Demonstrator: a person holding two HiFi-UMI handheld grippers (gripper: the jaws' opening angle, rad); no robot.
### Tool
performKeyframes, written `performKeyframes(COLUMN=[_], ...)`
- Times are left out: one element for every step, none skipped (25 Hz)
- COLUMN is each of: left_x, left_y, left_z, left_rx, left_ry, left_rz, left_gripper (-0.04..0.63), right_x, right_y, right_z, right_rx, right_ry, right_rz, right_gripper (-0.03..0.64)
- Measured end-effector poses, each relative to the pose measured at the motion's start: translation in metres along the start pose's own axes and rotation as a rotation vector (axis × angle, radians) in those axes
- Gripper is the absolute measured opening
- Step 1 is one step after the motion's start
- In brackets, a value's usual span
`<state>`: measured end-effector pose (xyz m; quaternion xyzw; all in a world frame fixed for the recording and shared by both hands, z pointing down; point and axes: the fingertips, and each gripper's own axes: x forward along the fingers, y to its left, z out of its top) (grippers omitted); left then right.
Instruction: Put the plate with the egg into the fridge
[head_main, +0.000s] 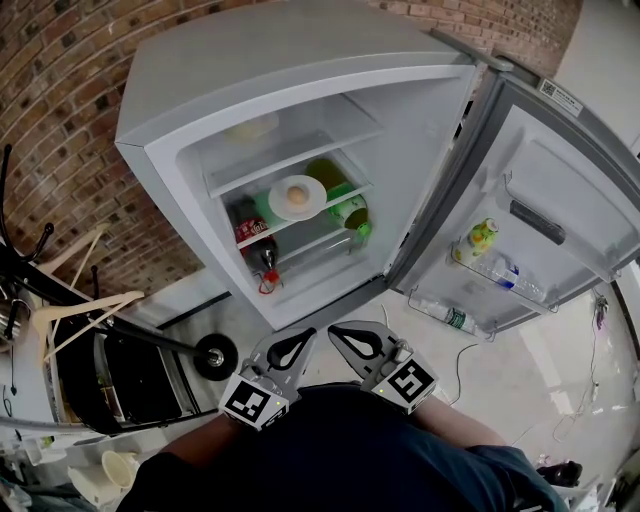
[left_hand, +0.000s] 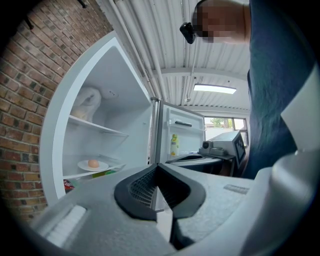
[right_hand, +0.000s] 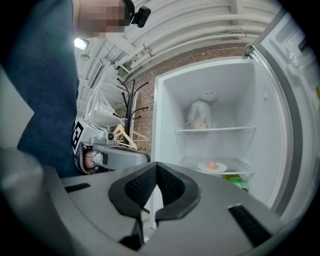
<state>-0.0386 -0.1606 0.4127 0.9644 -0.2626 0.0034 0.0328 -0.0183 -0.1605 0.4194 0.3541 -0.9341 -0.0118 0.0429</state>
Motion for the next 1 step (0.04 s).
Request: performKeyframes(left_x=[-0.0001], left_y=[-0.0006], left_z=[0.0002], left_rx=[0.0], left_ry=[-0.001], left_rz=[0.0], left_gripper=[-0.002], right_x=[-0.0004], right_y=[0.0005], right_z=[0.0001], right_rx=[0.001], right_ry=[0.0], right_rz=[-0.001], right_gripper=[0.009])
